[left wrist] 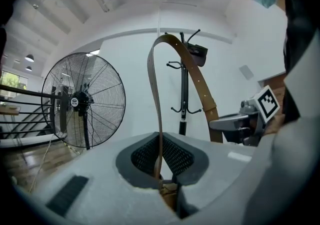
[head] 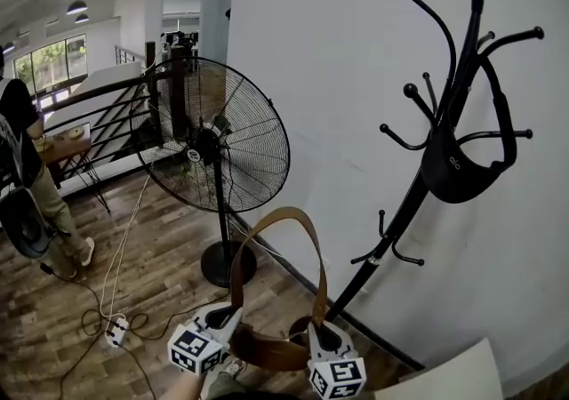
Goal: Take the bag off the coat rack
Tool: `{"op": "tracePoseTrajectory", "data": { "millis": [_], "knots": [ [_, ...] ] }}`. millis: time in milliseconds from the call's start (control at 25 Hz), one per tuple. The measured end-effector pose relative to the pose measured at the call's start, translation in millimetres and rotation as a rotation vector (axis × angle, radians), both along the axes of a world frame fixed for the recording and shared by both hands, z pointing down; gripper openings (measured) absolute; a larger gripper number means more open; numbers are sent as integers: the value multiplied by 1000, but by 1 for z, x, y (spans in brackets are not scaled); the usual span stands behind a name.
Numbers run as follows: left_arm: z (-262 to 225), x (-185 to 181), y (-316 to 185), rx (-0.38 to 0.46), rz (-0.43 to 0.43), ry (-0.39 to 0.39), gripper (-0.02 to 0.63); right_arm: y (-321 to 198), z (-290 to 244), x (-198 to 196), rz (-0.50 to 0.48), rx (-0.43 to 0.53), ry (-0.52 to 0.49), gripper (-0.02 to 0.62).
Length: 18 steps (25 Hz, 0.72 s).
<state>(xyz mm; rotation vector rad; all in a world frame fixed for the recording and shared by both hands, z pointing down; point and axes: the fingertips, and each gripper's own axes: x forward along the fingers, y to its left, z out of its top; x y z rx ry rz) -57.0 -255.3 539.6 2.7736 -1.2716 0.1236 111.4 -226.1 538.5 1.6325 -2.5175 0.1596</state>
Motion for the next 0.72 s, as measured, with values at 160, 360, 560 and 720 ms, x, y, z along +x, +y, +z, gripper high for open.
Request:
{"op": "tracePoseTrajectory", "data": {
  "millis": [160, 360, 560, 720],
  "knots": [
    [8, 0, 3, 4, 1, 0, 18, 2, -1, 1, 0, 0, 11, 26],
    [-2, 3, 8, -11, -5, 19, 18, 5, 2, 3, 5, 0, 14, 26],
    [4, 0, 9, 3, -1, 17, 18, 7, 0, 1, 4, 3, 20, 26],
    [2, 2, 7, -1, 1, 24, 18, 5, 2, 3, 1, 3, 19, 26]
  ]
}}
